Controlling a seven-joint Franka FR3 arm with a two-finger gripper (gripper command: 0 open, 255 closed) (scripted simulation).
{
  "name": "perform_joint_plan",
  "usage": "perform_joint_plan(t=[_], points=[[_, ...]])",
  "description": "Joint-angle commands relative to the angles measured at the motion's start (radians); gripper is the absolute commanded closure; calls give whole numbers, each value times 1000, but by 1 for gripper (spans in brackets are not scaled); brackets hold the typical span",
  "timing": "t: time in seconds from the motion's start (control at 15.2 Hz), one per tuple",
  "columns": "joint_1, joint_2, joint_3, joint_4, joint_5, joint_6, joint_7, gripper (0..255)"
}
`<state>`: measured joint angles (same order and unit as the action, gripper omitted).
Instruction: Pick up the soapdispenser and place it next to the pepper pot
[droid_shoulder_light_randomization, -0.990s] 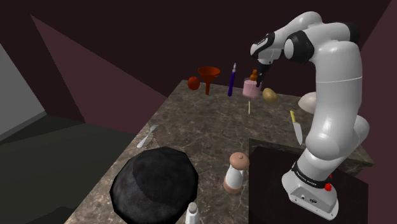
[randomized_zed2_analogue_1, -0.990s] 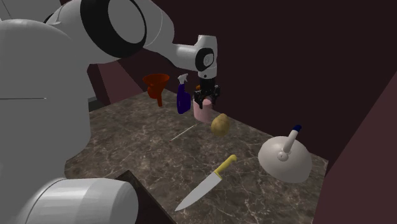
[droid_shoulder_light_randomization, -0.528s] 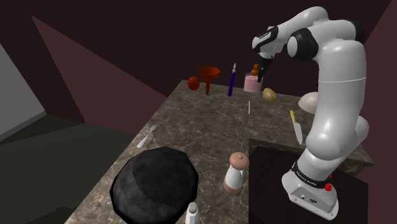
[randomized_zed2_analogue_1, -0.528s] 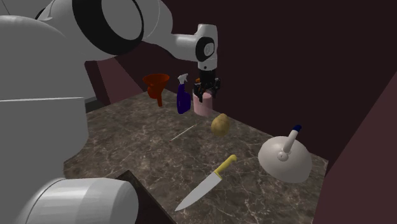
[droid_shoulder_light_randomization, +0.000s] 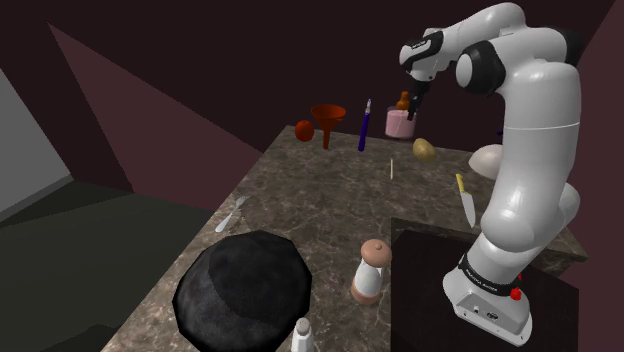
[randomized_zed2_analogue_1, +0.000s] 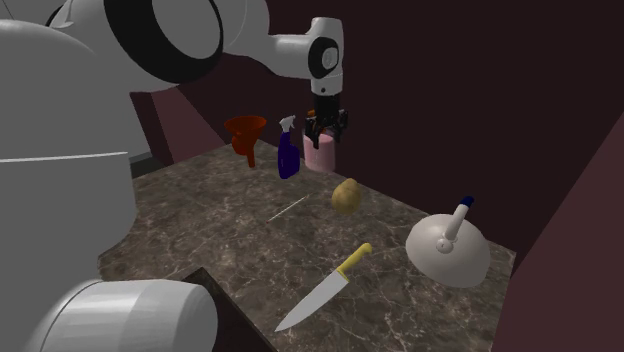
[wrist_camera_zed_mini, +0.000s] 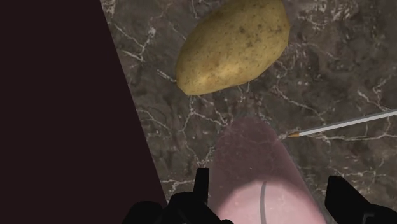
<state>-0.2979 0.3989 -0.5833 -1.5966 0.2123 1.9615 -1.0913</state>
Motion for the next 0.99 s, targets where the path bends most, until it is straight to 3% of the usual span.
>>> perform_joint_plan(t=[0.0, 0.92], points=[[1, -7, -2, 17, -5, -22, 4, 255], [-13, -22, -12, 187, -19, -203, 16, 255]])
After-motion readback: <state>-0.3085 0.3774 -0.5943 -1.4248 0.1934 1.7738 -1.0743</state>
